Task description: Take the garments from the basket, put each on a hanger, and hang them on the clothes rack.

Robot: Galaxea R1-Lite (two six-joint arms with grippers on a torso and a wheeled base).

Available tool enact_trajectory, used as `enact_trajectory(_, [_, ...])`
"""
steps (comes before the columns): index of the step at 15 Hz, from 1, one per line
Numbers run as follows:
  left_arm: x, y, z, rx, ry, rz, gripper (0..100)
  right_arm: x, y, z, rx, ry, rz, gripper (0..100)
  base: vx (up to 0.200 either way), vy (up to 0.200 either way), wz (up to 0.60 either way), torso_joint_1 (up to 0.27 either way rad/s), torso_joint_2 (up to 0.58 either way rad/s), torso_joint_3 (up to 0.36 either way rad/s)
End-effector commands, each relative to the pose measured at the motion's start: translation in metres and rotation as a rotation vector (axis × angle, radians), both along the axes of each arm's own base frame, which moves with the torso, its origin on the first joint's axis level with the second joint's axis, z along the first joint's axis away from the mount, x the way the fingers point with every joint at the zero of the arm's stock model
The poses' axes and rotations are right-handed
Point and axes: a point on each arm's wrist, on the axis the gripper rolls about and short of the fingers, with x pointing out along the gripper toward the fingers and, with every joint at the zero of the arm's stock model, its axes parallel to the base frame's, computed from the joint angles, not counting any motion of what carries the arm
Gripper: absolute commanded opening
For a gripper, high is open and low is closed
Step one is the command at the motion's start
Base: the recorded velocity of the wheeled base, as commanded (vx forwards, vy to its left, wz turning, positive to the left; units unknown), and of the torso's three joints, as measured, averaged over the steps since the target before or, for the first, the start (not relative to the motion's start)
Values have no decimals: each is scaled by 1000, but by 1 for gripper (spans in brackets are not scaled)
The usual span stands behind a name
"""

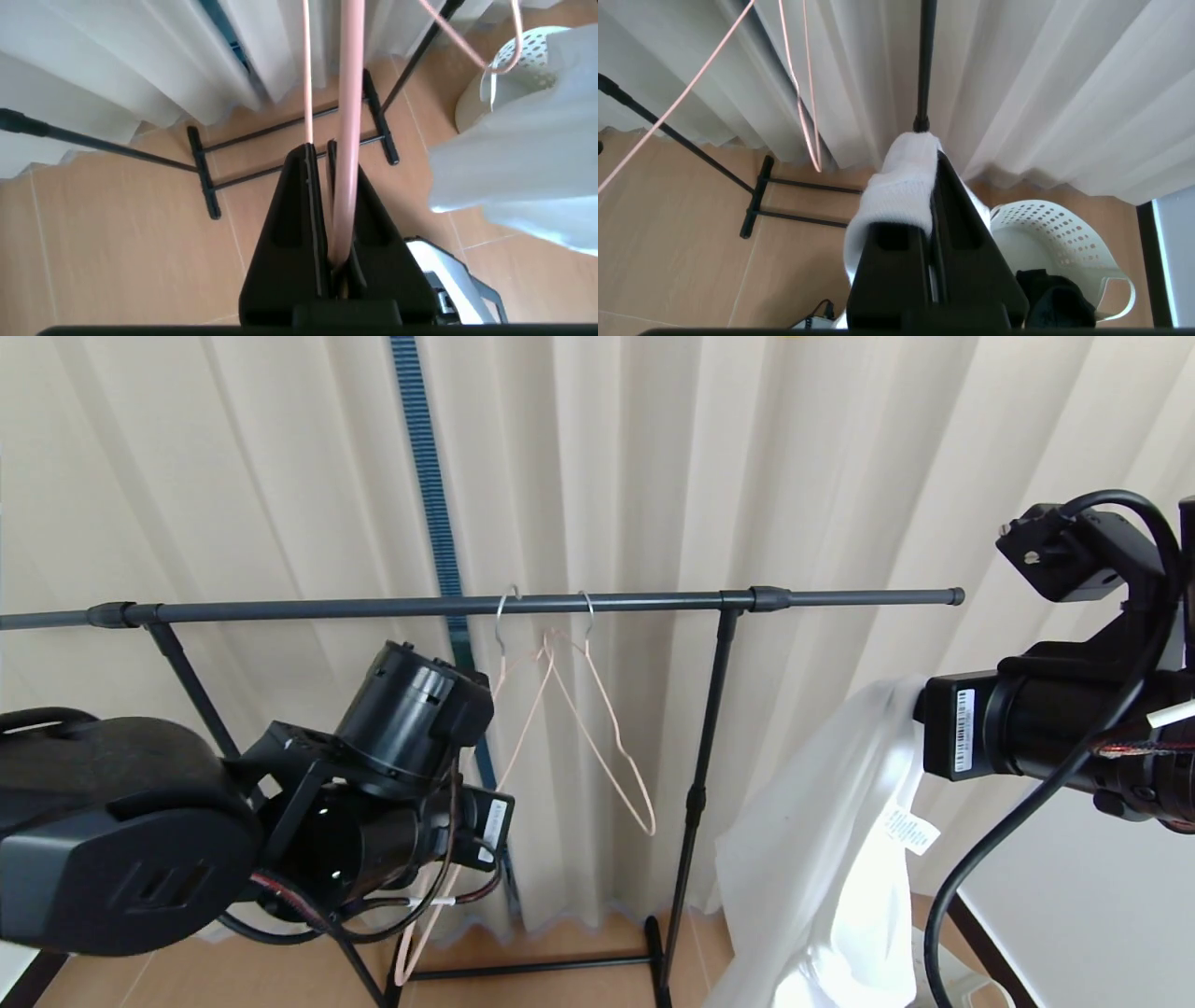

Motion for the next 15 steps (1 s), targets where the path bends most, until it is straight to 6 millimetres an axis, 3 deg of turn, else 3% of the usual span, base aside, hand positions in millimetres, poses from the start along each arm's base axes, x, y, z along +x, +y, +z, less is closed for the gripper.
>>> enact_trajectory(1, [-20,17,5,8,-15,-16,0,0,0,-1,-2,2,1,0,0,0,0,0,0,0])
enact_trajectory(8, [-63,50,1,-11,-43,-216,0,2,1,-4,-9,12,2,0,0,0,0,0,0,0])
enact_trajectory(15, [-79,69,0,-98,-113,-451,0,9,5,-8,-25,27,-4,0,0,0,0,0,0,0])
